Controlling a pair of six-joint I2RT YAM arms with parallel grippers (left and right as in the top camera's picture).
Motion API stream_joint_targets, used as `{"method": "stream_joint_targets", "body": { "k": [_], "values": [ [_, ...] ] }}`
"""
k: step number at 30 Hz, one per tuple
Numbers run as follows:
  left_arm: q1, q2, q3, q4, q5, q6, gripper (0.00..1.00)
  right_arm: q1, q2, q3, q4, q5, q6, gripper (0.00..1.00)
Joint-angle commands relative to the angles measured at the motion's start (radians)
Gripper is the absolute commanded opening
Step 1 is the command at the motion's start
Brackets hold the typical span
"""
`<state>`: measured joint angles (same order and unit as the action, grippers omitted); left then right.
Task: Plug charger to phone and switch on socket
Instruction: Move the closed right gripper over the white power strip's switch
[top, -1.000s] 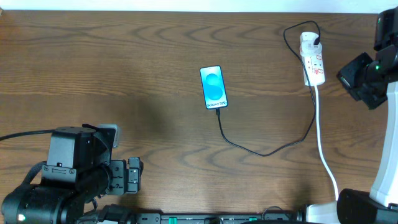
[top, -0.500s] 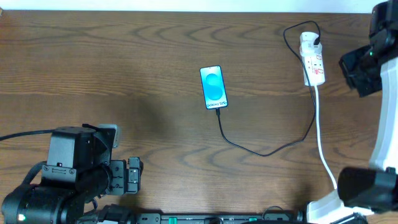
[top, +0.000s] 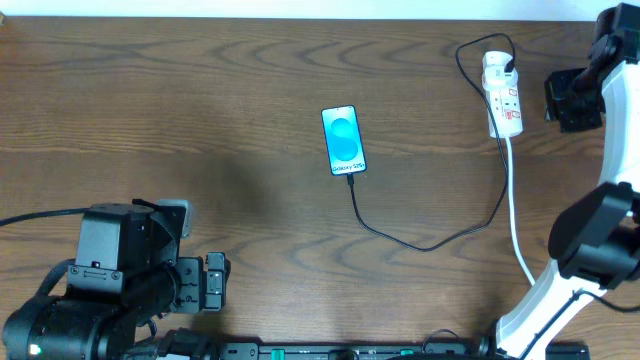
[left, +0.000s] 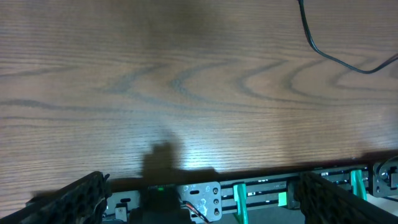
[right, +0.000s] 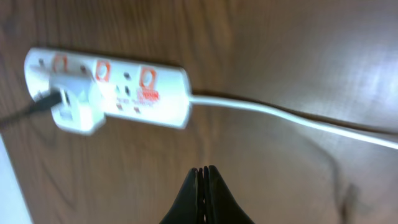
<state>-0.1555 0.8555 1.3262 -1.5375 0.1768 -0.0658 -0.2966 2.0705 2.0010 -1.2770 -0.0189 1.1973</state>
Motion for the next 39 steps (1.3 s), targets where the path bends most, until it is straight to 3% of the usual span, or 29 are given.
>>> {"method": "stream_joint_targets", "body": {
  "k": [1,5,12,24,39],
  "values": [
    [-0.003,-0.001,0.002,-0.003,-0.006,0.009,0.98,-0.022,0.050,-0.002,0.051,-0.041,0.074,0.02],
    [-0.003,-0.001,0.002,-0.003,-0.006,0.009,0.98,-0.041,0.076,-0.002,0.104,-0.041,0.176,0.02],
    [-0.003,-0.001,0.002,-0.003,-0.006,0.009,0.98,-0.044,0.135,-0.002,0.219,-0.063,0.216,0.02],
    [-0.003,-0.001,0.002,-0.003,-0.006,0.009,0.98,-0.030,0.278,-0.002,0.476,-0.228,0.166,0.02],
    [-0.003,-0.001,0.002,-0.003,-0.006,0.009,0.98,0.029,0.288,-0.002,0.562,-0.147,0.152,0.02]
  ]
}}
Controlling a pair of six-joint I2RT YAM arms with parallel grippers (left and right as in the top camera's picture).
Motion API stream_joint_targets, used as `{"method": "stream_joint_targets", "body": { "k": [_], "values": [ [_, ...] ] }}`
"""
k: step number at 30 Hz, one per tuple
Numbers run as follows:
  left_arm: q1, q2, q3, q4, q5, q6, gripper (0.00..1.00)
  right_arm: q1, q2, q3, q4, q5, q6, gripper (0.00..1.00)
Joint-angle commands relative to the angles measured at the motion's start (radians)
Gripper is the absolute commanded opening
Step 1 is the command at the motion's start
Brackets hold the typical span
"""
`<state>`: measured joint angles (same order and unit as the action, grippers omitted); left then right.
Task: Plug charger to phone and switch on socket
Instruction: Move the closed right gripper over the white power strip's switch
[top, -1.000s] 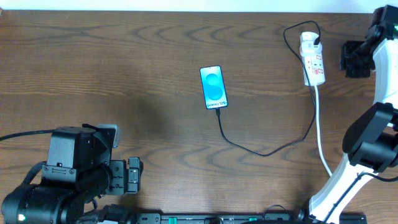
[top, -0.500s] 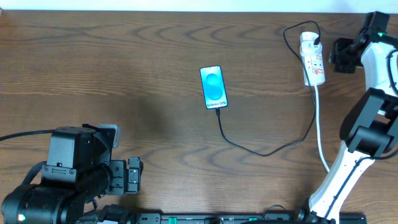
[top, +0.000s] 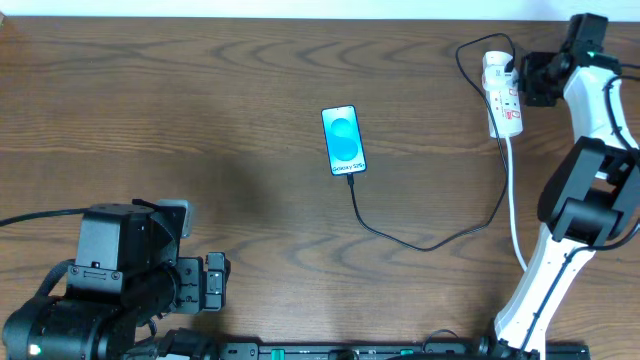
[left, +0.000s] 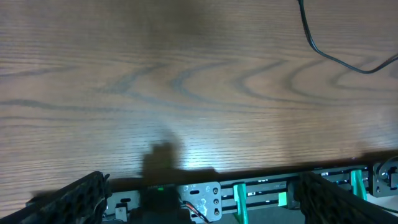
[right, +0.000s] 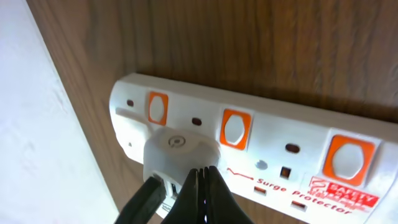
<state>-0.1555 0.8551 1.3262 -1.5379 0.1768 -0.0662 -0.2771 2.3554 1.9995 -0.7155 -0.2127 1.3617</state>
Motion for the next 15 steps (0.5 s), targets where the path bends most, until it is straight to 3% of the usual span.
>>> {"method": "stream_joint_targets", "body": {
  "k": [1,15],
  "values": [
    [-0.003,0.000,0.002,-0.002,-0.006,0.010,0.98,0.011,0.003,0.000,0.000,0.051,-0.012,0.02],
    [-0.003,0.000,0.002,-0.002,-0.006,0.010,0.98,0.011,0.003,0.000,-0.014,0.114,-0.012,0.01]
  ]
}}
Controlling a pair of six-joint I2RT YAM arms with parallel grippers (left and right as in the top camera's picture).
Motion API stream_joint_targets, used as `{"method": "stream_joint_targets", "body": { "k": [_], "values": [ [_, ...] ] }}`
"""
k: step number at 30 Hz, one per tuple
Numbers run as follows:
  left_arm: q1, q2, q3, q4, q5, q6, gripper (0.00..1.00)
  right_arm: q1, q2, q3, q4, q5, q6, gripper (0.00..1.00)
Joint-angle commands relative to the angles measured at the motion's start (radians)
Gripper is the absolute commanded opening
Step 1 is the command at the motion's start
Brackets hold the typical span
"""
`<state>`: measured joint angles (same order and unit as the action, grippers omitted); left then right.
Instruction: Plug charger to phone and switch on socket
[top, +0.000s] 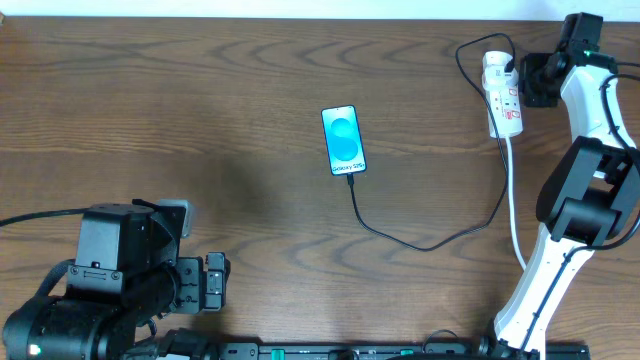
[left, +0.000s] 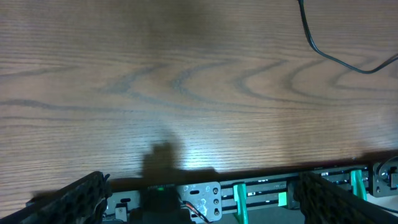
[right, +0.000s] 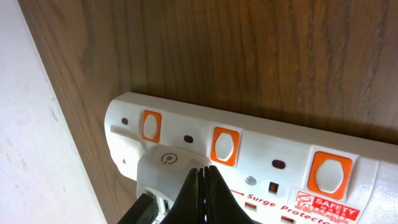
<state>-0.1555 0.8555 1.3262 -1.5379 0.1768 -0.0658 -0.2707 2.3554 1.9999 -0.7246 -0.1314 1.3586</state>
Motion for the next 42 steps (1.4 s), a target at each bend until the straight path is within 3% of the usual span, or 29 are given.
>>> {"method": "stream_joint_targets", "body": {
  "k": [1,15,42],
  "values": [
    [-0.003,-0.001,0.002,-0.002,-0.006,0.009,0.98,0.004,0.003,-0.001,-0.009,0.038,-0.009,0.02],
    [-0.003,-0.001,0.002,-0.002,-0.006,0.009,0.98,0.005,0.032,-0.001,-0.010,0.072,-0.005,0.01],
    [-0.003,-0.001,0.002,-0.002,-0.006,0.009,0.98,0.004,0.085,-0.001,0.050,-0.076,-0.006,0.01]
  ]
}}
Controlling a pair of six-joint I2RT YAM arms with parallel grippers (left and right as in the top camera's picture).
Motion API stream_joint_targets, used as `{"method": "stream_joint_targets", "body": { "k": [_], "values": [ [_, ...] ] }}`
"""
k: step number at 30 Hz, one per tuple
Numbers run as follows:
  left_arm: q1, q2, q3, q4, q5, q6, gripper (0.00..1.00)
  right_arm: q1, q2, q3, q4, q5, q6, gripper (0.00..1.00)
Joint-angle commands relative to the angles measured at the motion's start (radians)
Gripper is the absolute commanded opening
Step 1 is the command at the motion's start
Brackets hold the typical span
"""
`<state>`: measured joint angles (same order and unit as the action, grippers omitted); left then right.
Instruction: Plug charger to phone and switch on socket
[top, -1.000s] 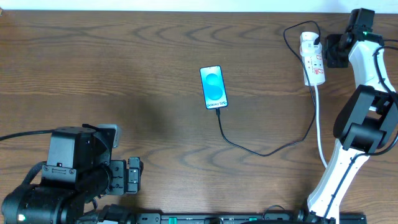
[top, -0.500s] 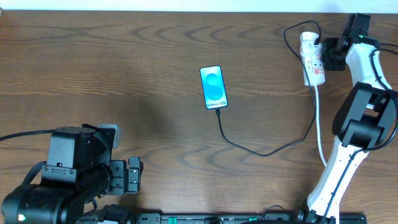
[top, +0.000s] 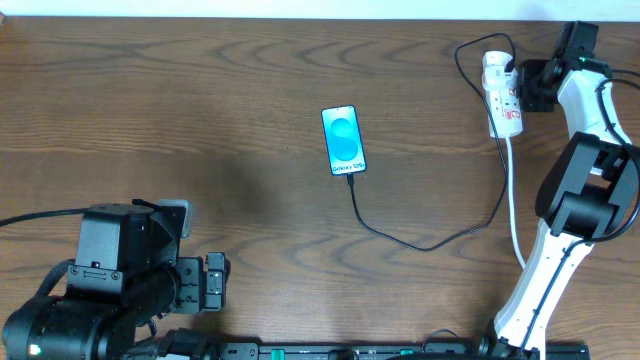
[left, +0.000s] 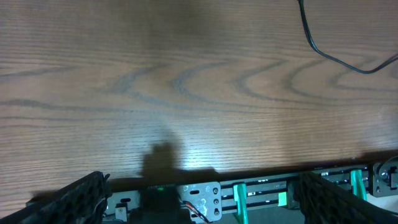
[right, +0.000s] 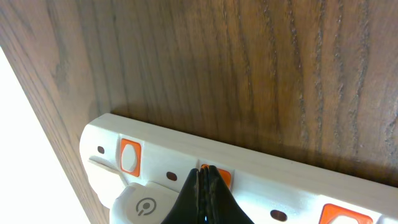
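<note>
The phone (top: 343, 140) lies screen-up mid-table, its blue screen lit. A black charger cable (top: 420, 243) runs from its lower end round to the white charger plug (right: 144, 204) in the white power strip (top: 502, 95) at the far right. My right gripper (right: 203, 169) is shut, its tip against the second orange switch (right: 222, 178) of the strip (right: 261, 177). From overhead, that gripper (top: 527, 85) sits at the strip's right side. My left gripper (left: 199, 186) rests open at the near left, holding nothing.
A white mains lead (top: 514, 215) runs from the strip toward the near edge. The table's far edge and a white wall lie just beyond the strip. The left arm's base (top: 110, 280) fills the near left corner.
My right gripper has moved closer to the strip; its shut tip now covers the second orange switch, which was in plain view before. The left arm, phone and cable have not moved.
My right gripper, shut, was first off to the strip's right with the whole strip in its view. Then it was close over the charger plug and switches. Since then it has closed in, and now its tip touches the second switch. The left arm stayed parked.
</note>
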<state>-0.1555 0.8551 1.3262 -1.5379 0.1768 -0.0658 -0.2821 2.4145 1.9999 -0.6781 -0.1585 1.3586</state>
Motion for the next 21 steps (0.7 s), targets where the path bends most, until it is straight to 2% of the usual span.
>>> {"method": "stream_joint_targets", "body": {
  "k": [1,21],
  "values": [
    [-0.003,0.000,0.002,-0.002,-0.006,0.009,0.98,0.016,0.026,-0.001,0.003,-0.050,-0.006,0.01],
    [-0.003,0.000,0.002,-0.002,-0.006,0.009,0.98,0.122,0.027,-0.001,-0.021,0.078,-0.066,0.01]
  ]
}}
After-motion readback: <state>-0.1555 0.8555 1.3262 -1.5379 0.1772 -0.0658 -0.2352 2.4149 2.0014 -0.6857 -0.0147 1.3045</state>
